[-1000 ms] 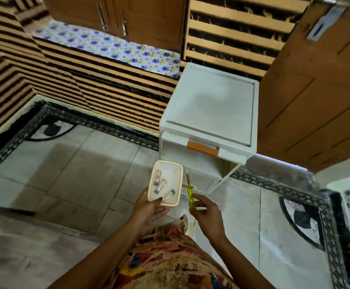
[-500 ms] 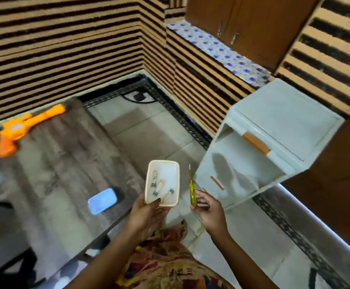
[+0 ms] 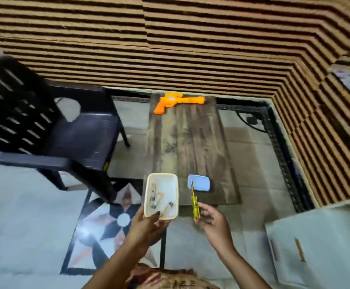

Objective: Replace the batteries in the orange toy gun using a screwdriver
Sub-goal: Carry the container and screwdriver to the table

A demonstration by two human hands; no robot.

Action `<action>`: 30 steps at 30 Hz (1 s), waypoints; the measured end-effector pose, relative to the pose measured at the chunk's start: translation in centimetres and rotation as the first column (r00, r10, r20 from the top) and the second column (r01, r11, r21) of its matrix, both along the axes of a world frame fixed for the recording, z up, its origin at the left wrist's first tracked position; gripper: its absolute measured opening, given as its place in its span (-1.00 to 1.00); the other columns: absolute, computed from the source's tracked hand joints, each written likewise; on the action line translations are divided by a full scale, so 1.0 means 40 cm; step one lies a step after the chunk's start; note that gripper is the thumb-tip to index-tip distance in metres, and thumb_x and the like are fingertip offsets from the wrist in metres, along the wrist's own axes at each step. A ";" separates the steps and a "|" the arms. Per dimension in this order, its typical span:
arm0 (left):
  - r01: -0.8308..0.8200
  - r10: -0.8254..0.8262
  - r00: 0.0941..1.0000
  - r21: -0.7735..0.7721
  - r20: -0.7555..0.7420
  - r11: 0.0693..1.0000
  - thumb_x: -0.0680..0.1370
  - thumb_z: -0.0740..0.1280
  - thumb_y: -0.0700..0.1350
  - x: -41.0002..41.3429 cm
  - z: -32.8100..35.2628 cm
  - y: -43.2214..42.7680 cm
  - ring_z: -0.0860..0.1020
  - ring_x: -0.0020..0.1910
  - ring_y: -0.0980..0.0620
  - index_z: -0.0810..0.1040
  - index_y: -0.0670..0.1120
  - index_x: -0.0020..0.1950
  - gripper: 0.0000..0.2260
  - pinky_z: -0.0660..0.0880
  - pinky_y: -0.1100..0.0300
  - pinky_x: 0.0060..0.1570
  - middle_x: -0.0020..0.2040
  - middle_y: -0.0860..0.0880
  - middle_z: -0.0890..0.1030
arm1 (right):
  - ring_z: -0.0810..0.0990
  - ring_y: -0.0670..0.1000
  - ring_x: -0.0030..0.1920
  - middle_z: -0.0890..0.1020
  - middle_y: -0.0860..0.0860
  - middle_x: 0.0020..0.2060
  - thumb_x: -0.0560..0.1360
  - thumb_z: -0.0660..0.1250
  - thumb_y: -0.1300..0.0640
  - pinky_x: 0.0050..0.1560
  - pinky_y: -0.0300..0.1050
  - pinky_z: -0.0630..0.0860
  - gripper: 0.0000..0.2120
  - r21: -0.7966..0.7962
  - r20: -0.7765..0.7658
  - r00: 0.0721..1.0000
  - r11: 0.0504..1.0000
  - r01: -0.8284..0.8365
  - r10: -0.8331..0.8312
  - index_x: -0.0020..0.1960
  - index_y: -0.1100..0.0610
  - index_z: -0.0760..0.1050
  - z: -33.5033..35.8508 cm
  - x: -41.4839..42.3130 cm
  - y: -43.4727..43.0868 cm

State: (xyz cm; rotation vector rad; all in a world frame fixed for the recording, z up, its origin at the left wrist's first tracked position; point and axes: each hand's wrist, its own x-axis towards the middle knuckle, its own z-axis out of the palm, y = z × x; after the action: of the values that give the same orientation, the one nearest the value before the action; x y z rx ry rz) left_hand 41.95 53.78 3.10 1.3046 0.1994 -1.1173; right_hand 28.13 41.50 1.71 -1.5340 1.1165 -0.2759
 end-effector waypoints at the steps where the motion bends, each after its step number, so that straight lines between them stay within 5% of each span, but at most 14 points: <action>1: -0.022 0.022 1.000 0.002 -0.002 1.000 0.54 0.21 -0.36 0.041 0.007 0.036 0.59 -0.22 -0.13 0.42 -0.19 0.24 -0.72 0.58 0.22 -0.42 -0.05 -0.18 0.60 | 0.59 -0.05 -0.12 0.61 -0.03 -0.15 0.39 0.38 0.40 -0.12 -0.29 0.46 -0.58 -0.001 0.003 1.000 1.000 -0.028 0.028 0.07 -0.06 0.49 -0.001 0.050 0.023; 6: -0.044 0.044 0.998 0.006 0.049 0.999 0.53 0.24 -0.36 0.233 0.024 0.173 0.63 -0.26 -0.12 0.43 -0.18 0.24 -0.71 0.58 0.19 -0.41 0.05 -0.24 0.60 | 0.59 -0.12 -0.16 0.61 -0.10 -0.18 0.40 0.39 0.39 -0.21 -0.40 0.45 -0.60 0.000 0.009 0.998 0.998 -0.069 0.069 0.10 -0.03 0.49 -0.011 0.267 0.136; 10: -0.031 0.027 0.997 0.047 0.076 0.998 0.54 0.24 -0.34 0.384 0.020 0.239 0.59 -0.01 -0.19 0.42 -0.14 0.29 -0.67 0.57 0.19 -0.40 0.13 -0.19 0.58 | 0.61 0.00 -0.10 0.63 -0.06 -0.15 0.41 0.38 0.37 -0.12 -0.15 0.50 -0.60 0.053 0.014 1.000 0.998 -0.028 0.027 0.14 0.00 0.52 -0.027 0.425 0.211; 15: 0.008 -0.009 0.998 0.018 0.069 1.000 0.55 0.24 -0.36 0.547 0.023 0.270 0.59 0.02 -0.25 0.41 -0.12 0.28 -0.67 0.61 0.10 -0.32 0.12 -0.17 0.58 | 0.62 -0.01 -0.10 0.63 -0.06 -0.13 0.42 0.37 0.38 -0.06 -0.08 0.55 -0.61 0.071 0.039 0.999 0.997 0.020 -0.023 0.16 0.03 0.51 -0.017 0.574 0.253; 23: 0.037 -0.038 0.997 0.007 0.065 0.999 0.54 0.24 -0.34 0.736 -0.003 0.185 0.63 -0.08 -0.15 0.43 -0.14 0.28 -0.68 0.61 0.12 -0.29 0.09 -0.17 0.60 | 0.59 -0.01 -0.11 0.62 -0.01 -0.15 0.43 0.34 0.43 -0.12 -0.22 0.53 -0.60 0.060 0.048 0.997 0.996 0.059 -0.062 0.17 0.07 0.50 -0.016 0.741 0.188; 30: 0.096 -0.096 0.995 -0.016 0.011 0.995 0.53 0.25 -0.35 0.917 -0.020 0.000 0.60 -0.05 -0.20 0.48 -0.07 0.14 -0.74 0.61 0.16 -0.33 0.06 -0.21 0.61 | 0.58 -0.04 -0.09 0.61 -0.05 -0.13 0.42 0.35 0.40 0.02 -0.02 0.54 -0.59 0.057 0.014 0.991 0.990 0.132 -0.133 0.11 -0.04 0.50 -0.035 0.878 0.026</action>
State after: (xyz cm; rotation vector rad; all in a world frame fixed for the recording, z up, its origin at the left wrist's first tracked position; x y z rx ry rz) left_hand 78.64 53.77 2.30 1.3161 0.1208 -1.1912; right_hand 63.25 42.56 0.30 -1.4081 1.2052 -0.3452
